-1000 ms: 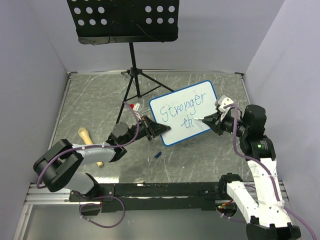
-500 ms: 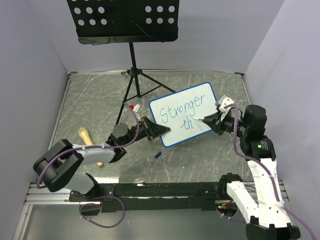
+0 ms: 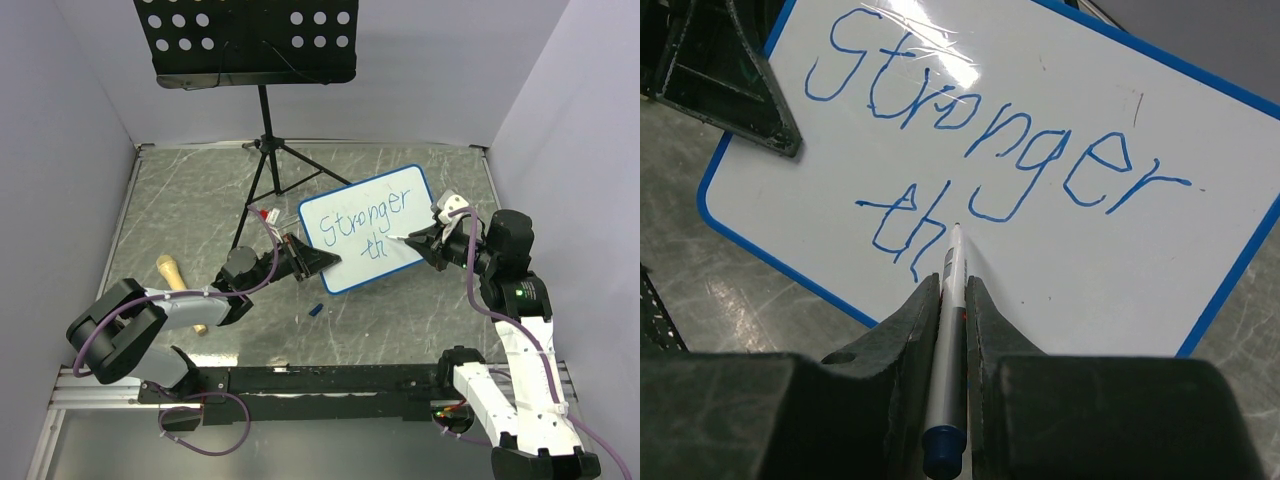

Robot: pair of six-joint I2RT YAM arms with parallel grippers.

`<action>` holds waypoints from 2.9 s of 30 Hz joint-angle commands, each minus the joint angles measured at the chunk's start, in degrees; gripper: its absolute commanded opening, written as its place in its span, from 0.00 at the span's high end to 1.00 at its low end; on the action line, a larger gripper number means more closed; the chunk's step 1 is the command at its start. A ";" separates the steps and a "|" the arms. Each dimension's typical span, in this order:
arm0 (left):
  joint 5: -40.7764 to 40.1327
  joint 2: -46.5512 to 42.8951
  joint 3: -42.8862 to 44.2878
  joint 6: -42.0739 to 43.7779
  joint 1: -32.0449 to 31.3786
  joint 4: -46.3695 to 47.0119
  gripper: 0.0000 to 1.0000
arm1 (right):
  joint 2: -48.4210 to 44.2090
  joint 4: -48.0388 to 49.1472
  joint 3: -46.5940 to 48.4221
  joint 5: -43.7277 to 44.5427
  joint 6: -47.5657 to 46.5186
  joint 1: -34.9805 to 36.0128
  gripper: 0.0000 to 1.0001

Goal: Write a sentence on the whiteboard

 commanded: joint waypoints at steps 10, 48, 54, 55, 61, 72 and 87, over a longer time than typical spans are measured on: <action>0.07 -2.79 1.56 -0.25 -0.31 10.19 0.99 | -0.47 2.50 0.56 -1.64 0.60 -0.31 1.00; -0.98 -3.67 1.47 -1.13 -0.31 10.54 0.99 | 0.15 1.01 0.74 1.26 -1.60 -0.75 1.00; -1.34 -3.84 1.74 -1.65 -0.31 10.63 0.99 | -0.03 0.83 0.21 2.75 -1.86 -0.75 1.00; -1.51 -3.93 1.65 -1.83 -0.40 10.72 0.99 | 0.06 0.74 0.21 2.84 -2.04 -0.75 1.00; -1.87 -4.90 1.74 -1.66 -0.31 10.19 0.99 | 0.50 0.39 -0.14 2.31 -2.56 -0.75 1.00; -0.28 -3.05 2.26 -2.62 -0.31 12.91 0.99 | 1.46 0.92 -0.05 -1.38 -1.95 -0.66 1.00; -2.13 -3.67 2.18 -1.48 -0.31 11.33 0.99 | 0.50 -6.03 -0.05 -1.12 -6.52 -0.49 1.00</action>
